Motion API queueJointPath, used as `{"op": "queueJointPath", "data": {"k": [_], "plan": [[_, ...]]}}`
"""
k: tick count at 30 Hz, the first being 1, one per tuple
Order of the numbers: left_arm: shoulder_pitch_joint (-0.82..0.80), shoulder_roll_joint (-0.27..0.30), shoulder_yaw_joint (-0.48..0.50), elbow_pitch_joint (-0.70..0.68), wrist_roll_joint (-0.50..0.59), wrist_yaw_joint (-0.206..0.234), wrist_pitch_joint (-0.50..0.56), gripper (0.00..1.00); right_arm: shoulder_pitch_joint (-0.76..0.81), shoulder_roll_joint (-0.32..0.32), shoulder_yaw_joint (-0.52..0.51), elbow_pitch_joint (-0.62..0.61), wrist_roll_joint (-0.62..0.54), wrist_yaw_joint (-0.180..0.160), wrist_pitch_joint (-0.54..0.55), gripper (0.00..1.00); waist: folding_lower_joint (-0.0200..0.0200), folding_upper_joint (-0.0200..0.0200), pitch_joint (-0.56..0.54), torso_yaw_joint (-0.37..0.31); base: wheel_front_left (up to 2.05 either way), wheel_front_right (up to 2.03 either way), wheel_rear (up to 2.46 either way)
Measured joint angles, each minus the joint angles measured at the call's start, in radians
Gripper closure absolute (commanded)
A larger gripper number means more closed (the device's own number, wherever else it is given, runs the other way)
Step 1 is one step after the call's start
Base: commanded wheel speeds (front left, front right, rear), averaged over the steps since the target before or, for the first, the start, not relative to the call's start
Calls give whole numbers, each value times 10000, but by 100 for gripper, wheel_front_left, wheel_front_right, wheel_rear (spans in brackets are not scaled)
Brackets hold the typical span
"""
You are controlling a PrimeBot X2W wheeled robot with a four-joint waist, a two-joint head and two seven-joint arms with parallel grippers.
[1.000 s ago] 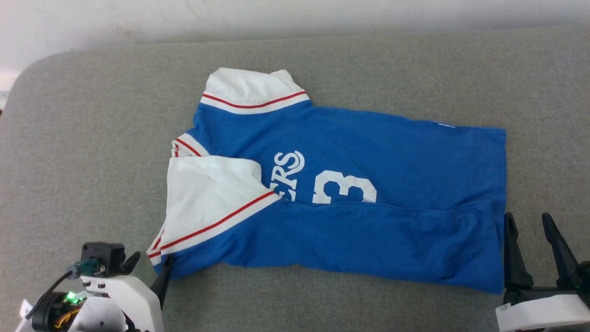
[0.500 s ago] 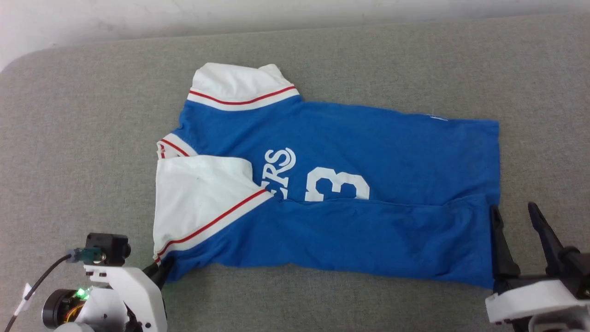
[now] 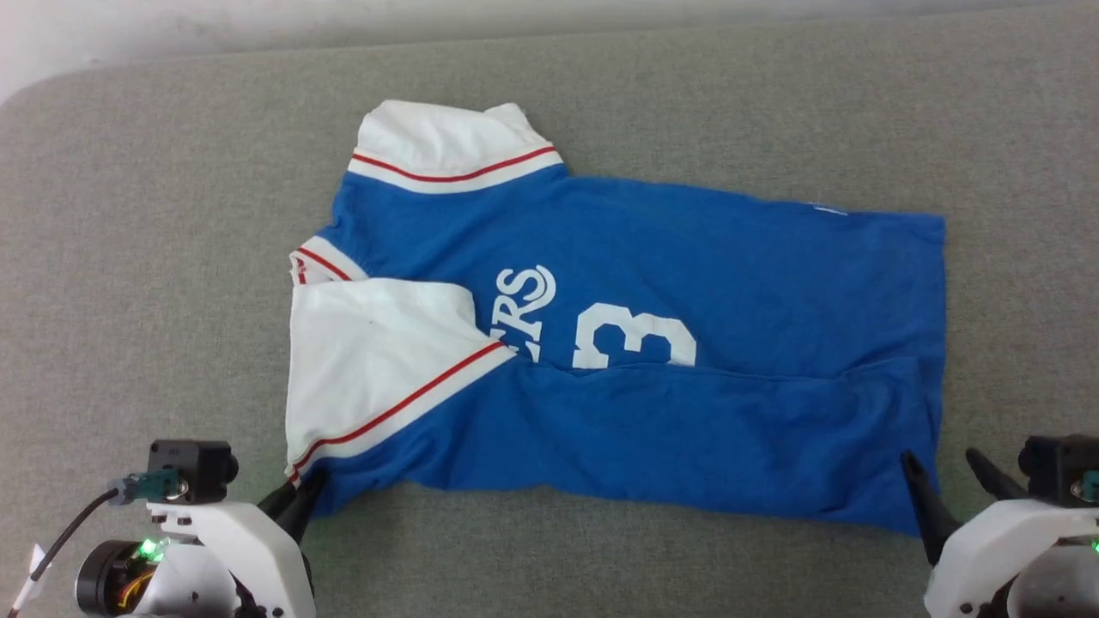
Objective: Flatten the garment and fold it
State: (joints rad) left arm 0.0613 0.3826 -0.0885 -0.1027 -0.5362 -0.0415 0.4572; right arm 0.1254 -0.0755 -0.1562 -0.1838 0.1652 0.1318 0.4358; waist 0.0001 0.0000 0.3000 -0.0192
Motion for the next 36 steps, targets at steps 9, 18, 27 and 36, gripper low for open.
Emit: {"op": "queueJointPath", "data": {"k": [9, 18, 27, 36], "plan": [[-90, -23, -92, -201, 0, 29, -2, 100, 258, 161, -123, 196, 228, -4, 997, 0, -1, 0, 359, 185, 0, 0, 0], [-234, -21, -115, -238, -15, 79, -13, 100, 174, 125, -163, 428, 855, -8, 1352, 100, -2, 0, 460, 228, 0, 0, 0], [-219, -105, 71, -274, -416, 75, -272, 100, -5, 221, -157, 508, 800, 0, 1241, 100, -1, 0, 224, 160, 0, 0, 0], [596, -184, 510, -978, -1070, 188, -211, 100, -341, -324, -723, -82, 790, -2, 1768, 100, -1, 0, -356, 43, 0, 0, 0]]}}
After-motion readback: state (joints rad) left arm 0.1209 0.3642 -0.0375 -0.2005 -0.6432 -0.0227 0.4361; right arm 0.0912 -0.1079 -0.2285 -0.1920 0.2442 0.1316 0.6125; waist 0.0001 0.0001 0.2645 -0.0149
